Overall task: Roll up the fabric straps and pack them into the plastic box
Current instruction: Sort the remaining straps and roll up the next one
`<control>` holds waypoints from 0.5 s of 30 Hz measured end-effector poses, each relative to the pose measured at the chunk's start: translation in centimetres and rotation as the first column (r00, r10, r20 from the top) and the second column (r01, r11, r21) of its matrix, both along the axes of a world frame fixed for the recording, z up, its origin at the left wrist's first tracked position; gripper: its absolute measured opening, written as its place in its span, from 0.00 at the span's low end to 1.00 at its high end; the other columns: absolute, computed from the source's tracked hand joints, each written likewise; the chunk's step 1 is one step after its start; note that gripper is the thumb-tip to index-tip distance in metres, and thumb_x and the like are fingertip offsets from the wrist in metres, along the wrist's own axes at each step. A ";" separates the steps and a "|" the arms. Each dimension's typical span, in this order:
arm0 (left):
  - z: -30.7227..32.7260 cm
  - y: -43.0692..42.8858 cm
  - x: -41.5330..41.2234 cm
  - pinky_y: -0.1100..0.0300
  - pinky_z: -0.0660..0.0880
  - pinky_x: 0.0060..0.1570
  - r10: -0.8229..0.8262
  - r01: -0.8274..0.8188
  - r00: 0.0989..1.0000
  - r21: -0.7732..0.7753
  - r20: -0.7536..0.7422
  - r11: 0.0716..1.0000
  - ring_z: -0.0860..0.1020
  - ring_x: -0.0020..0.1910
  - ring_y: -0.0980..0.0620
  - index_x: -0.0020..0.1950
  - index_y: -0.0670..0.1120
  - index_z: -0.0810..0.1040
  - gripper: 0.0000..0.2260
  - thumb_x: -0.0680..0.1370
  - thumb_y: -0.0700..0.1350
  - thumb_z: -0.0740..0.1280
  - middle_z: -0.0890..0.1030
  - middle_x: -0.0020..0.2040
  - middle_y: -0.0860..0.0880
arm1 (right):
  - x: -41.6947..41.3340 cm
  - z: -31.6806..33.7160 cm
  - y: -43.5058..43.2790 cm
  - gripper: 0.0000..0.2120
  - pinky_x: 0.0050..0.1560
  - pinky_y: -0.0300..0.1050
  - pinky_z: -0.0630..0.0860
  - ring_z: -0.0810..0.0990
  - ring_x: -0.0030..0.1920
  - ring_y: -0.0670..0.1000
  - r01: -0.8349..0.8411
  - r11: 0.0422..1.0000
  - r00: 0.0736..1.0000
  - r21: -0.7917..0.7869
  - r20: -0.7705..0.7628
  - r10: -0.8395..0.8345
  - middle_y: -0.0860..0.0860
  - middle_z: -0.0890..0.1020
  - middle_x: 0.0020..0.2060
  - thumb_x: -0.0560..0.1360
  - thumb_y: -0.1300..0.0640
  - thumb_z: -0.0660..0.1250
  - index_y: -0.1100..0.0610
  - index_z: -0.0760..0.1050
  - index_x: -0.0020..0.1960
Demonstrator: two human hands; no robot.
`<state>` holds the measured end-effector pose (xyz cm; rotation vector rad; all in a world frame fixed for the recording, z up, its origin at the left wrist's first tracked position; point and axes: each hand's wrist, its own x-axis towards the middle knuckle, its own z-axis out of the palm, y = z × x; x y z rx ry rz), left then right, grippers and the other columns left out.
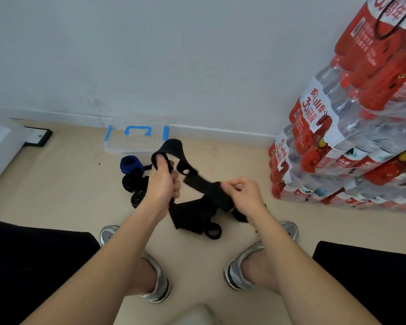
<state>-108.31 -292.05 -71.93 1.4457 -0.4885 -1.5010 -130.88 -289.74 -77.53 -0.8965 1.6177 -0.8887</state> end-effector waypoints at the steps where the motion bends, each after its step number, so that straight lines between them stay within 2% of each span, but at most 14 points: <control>1: 0.1 0.0 0.6 0.61 0.61 0.25 -0.057 0.058 0.997 -0.014 0.059 0.998 0.63 0.26 0.56 0.54 0.49 0.73 0.21 0.87 0.65 0.56 0.68 0.34 0.53 | -1.4 -0.2 -0.1 0.05 0.31 0.43 0.79 0.87 0.48 0.56 0.162 0.987 0.985 -0.006 -0.065 -0.162 0.55 0.87 0.49 0.81 0.56 0.76 0.53 0.81 0.49; 3: 0.1 0.0 1.3 0.61 0.60 0.25 -0.182 0.189 0.966 -0.019 0.182 0.982 0.62 0.26 0.56 0.57 0.49 0.74 0.20 0.86 0.65 0.59 0.68 0.36 0.52 | -3.9 -0.3 -0.6 0.03 0.37 0.45 0.80 0.86 0.51 0.57 0.358 0.934 0.930 0.010 -0.097 -0.355 0.55 0.86 0.51 0.83 0.55 0.73 0.52 0.80 0.52; 4: -0.1 0.2 1.5 0.61 0.63 0.27 -0.246 0.259 0.933 -0.016 0.262 0.966 0.64 0.28 0.56 0.60 0.51 0.74 0.18 0.85 0.65 0.62 0.69 0.38 0.52 | -4.7 -0.1 -1.1 0.02 0.35 0.44 0.80 0.86 0.48 0.55 0.380 0.924 0.925 0.049 -0.041 -0.378 0.55 0.85 0.51 0.84 0.55 0.71 0.53 0.81 0.55; 6: -0.7 1.1 1.4 0.60 0.70 0.36 -0.331 0.366 0.856 -0.013 0.398 0.931 0.71 0.36 0.56 0.63 0.56 0.76 0.17 0.80 0.65 0.68 0.75 0.46 0.54 | -5.3 0.2 -2.2 0.08 0.29 0.40 0.77 0.86 0.37 0.51 0.334 0.933 0.919 0.132 0.174 -0.353 0.57 0.86 0.51 0.87 0.57 0.67 0.58 0.81 0.63; 7: -1.1 1.6 1.3 0.59 0.72 0.41 -0.350 0.393 0.830 -0.010 0.434 0.919 0.74 0.41 0.56 0.64 0.58 0.77 0.19 0.78 0.65 0.72 0.78 0.50 0.55 | -5.2 0.8 -2.7 0.10 0.29 0.40 0.77 0.87 0.35 0.51 0.303 0.942 0.888 0.144 0.315 -0.334 0.59 0.86 0.52 0.88 0.59 0.64 0.60 0.79 0.66; 9: -1.9 2.6 1.1 0.59 0.73 0.48 -0.393 0.440 0.796 0.005 0.461 0.898 0.79 0.50 0.57 0.64 0.58 0.79 0.22 0.75 0.68 0.75 0.82 0.56 0.57 | -4.7 1.9 -3.3 0.13 0.38 0.43 0.83 0.91 0.49 0.57 0.258 0.959 0.778 0.116 0.564 -0.277 0.61 0.86 0.59 0.89 0.62 0.59 0.56 0.74 0.71; 10: -2.2 2.9 1.0 0.60 0.73 0.50 -0.414 0.463 0.779 0.013 0.470 0.886 0.80 0.53 0.58 0.62 0.58 0.81 0.23 0.74 0.70 0.74 0.83 0.57 0.57 | -4.6 2.2 -3.4 0.16 0.45 0.46 0.85 0.90 0.56 0.60 0.230 0.969 0.735 0.085 0.638 -0.230 0.60 0.84 0.64 0.89 0.64 0.59 0.52 0.71 0.74; 11: -2.4 3.2 0.9 0.60 0.74 0.53 -0.430 0.480 0.763 0.023 0.483 0.877 0.81 0.55 0.58 0.59 0.57 0.83 0.23 0.74 0.72 0.73 0.85 0.56 0.57 | -4.5 2.1 -3.5 0.19 0.51 0.50 0.85 0.88 0.61 0.61 0.192 0.980 0.730 0.052 0.660 -0.178 0.58 0.82 0.67 0.88 0.64 0.60 0.49 0.68 0.76; 12: -2.7 3.3 1.0 0.60 0.75 0.55 -0.443 0.495 0.740 0.036 0.506 0.868 0.82 0.55 0.59 0.56 0.56 0.84 0.23 0.74 0.73 0.71 0.86 0.54 0.57 | -4.4 1.9 -3.3 0.22 0.54 0.53 0.85 0.88 0.62 0.60 0.142 0.989 0.773 0.030 0.621 -0.130 0.56 0.82 0.68 0.87 0.63 0.63 0.46 0.67 0.76; 13: -3.1 3.3 1.0 0.59 0.76 0.55 -0.457 0.511 0.705 0.059 0.543 0.857 0.83 0.52 0.58 0.52 0.54 0.85 0.22 0.76 0.72 0.70 0.86 0.50 0.56 | -4.1 1.4 -3.0 0.22 0.56 0.55 0.85 0.88 0.61 0.58 0.091 0.995 0.856 0.027 0.508 -0.092 0.55 0.82 0.67 0.86 0.62 0.65 0.46 0.68 0.75; 14: -3.6 3.3 1.2 0.57 0.76 0.52 -0.478 0.532 0.656 0.092 0.584 0.842 0.83 0.47 0.55 0.47 0.51 0.85 0.22 0.80 0.69 0.68 0.85 0.44 0.55 | -3.9 0.7 -2.5 0.19 0.58 0.56 0.85 0.89 0.59 0.56 0.038 0.998 0.944 0.045 0.326 -0.051 0.55 0.83 0.65 0.85 0.62 0.67 0.49 0.72 0.74; 15: -4.1 3.3 1.3 0.54 0.75 0.48 -0.505 0.556 0.597 0.133 0.623 0.821 0.80 0.41 0.52 0.43 0.46 0.83 0.22 0.83 0.64 0.68 0.82 0.38 0.53 | -3.6 -0.1 -1.9 0.16 0.60 0.57 0.84 0.89 0.58 0.56 -0.021 0.997 0.994 0.080 0.105 0.013 0.56 0.85 0.64 0.85 0.61 0.67 0.51 0.76 0.72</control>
